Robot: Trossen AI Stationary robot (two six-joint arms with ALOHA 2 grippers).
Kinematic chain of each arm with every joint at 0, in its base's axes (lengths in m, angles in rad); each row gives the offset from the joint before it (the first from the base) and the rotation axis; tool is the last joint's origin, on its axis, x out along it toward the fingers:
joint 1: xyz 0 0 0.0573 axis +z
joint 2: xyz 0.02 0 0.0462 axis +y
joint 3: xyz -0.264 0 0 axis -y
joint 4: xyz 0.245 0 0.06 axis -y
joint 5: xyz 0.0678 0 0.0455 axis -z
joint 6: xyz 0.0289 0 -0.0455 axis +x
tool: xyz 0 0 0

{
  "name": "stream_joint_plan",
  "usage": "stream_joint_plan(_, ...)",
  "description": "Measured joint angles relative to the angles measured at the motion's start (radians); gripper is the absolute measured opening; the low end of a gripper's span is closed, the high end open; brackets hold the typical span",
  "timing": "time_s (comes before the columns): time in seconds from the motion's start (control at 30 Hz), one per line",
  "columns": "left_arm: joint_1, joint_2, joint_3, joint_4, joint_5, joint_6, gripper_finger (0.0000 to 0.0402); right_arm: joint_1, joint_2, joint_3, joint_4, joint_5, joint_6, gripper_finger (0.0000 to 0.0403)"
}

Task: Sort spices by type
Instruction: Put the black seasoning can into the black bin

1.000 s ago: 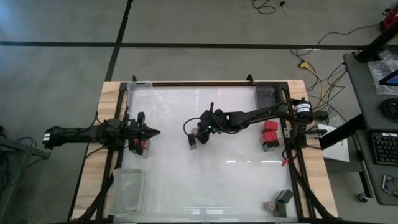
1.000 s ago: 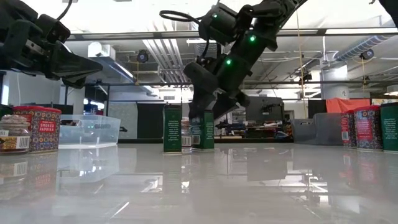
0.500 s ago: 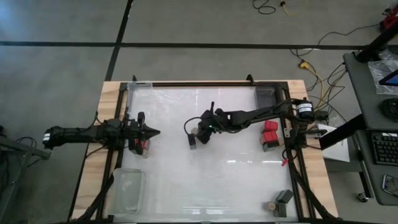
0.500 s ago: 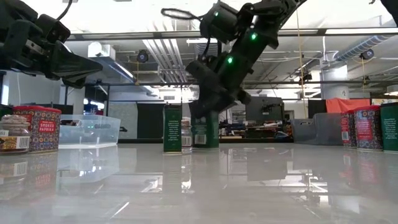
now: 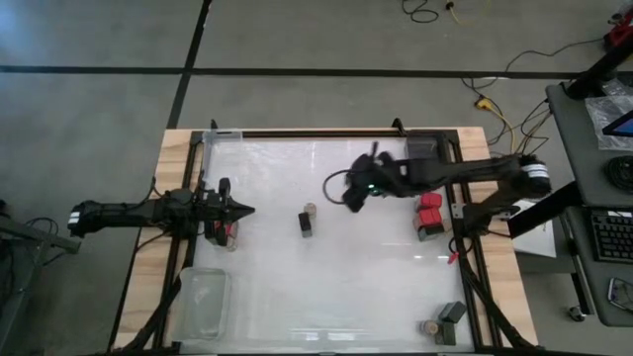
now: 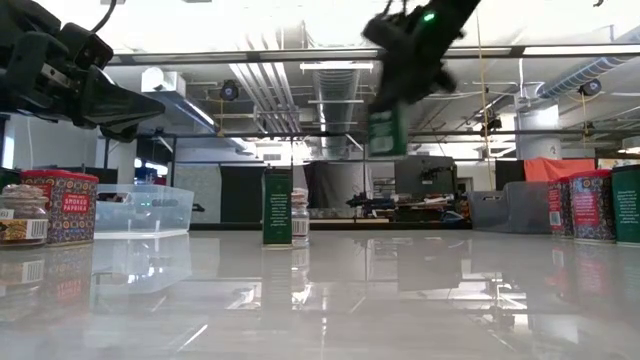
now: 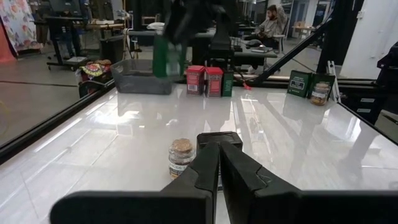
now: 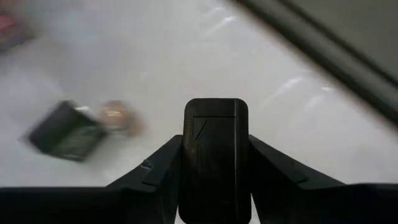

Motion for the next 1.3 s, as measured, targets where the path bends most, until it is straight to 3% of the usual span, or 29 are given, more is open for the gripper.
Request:
stream_joint_plan(0.27, 0.0, 0.0, 0.0, 0.0, 0.0, 0.0, 0.0, -0.036, -0.226, -0.135, -0.258, 0.197, 0.221, 0.0123)
stream_joint_plan(0.47, 0.0, 0.0, 0.0, 0.0, 0.0, 0.0, 0.0, -0.162, -0.382, -0.316, -0.254, 0.213, 0.349, 0.0143)
stream_joint_plan(0.7, 0.0, 0.0, 0.0, 0.0, 0.0, 0.0, 0.0, -0.325, -0.472, -0.425, -0.208, 0.236, 0.369, 0.0127)
stream_joint_plan(0.87, 0.0, 0.0, 0.0, 0.0, 0.0, 0.0, 0.0, -0.431, -0.473, -0.444, -0.19, 0.23, 0.364, 0.0132)
stream_joint_plan(1.17, 0.0, 0.0, 0.0, 0.0, 0.0, 0.0, 0.0, -0.52, -0.434, -0.488, -0.123, 0.143, 0.353, 0.0132)
stream_joint_plan(1.3, 0.0, 0.0, 0.0, 0.0, 0.0, 0.0, 0.0, -0.569, -0.455, -0.558, -0.008, 0.06, 0.331, 0.0132)
